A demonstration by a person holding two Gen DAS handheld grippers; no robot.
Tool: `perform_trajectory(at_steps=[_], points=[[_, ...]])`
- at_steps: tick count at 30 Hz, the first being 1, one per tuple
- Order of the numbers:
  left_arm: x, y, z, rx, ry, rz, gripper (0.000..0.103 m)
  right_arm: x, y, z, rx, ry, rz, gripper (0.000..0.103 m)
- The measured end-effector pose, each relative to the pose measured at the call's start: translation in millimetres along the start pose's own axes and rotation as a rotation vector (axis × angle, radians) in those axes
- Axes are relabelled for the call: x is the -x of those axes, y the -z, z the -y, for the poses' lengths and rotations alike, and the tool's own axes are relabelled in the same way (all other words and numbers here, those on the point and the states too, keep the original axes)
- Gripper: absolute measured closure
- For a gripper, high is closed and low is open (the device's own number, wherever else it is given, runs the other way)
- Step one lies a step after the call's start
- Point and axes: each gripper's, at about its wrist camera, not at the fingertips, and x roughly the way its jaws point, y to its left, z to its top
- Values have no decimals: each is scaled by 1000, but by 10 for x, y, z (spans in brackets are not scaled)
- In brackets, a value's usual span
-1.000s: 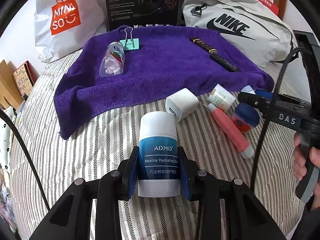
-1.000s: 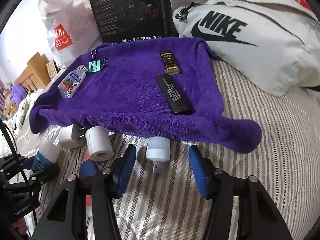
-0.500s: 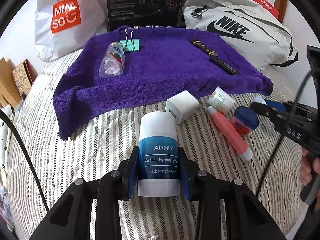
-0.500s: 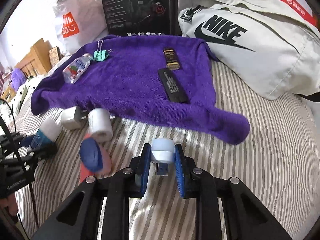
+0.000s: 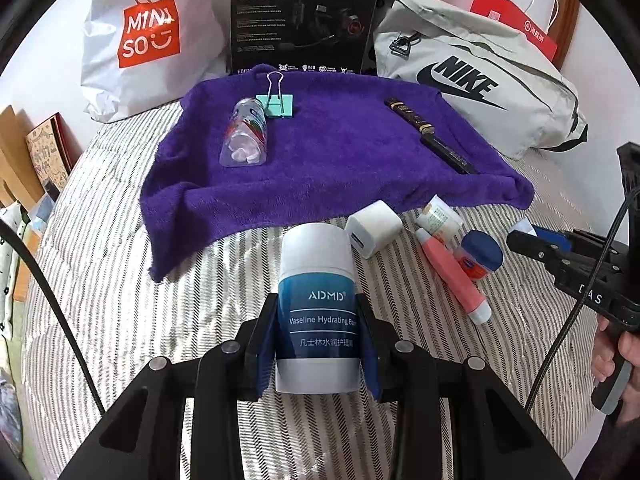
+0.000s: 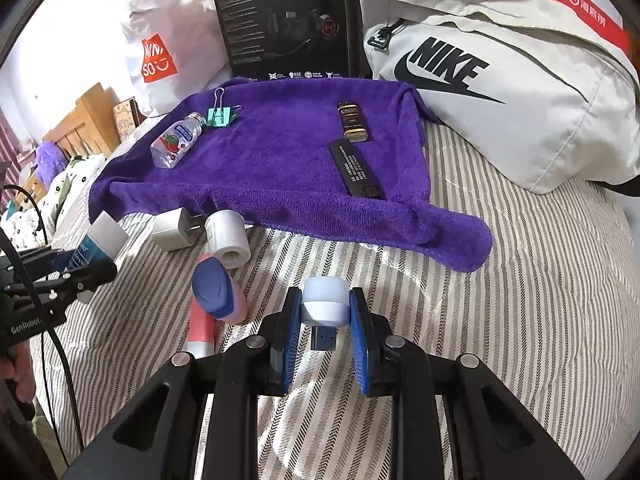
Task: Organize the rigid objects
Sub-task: 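Lift the ADMD stick with the left tool while the right tool grasps the white USB lamp, then set the stick by the candy jar with the left tool while the right tool lowers the lamp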
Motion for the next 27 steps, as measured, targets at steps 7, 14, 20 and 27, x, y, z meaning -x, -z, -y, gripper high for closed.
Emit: perform_trajectory(at_steps=[7, 14, 20, 27], points=[[94, -87, -64, 8, -4, 15, 69, -20, 3, 27, 1, -19, -9, 79], [126, -266, -98, 9, -16, 26, 69, 11, -128, 56, -3, -36, 10, 79], [127, -463, -104, 3, -30, 40, 69, 41, -299, 63, 9, -37, 24, 79], [37, -729, -164, -7, -41, 46, 69, -3, -550, 66, 19, -55, 32, 79]])
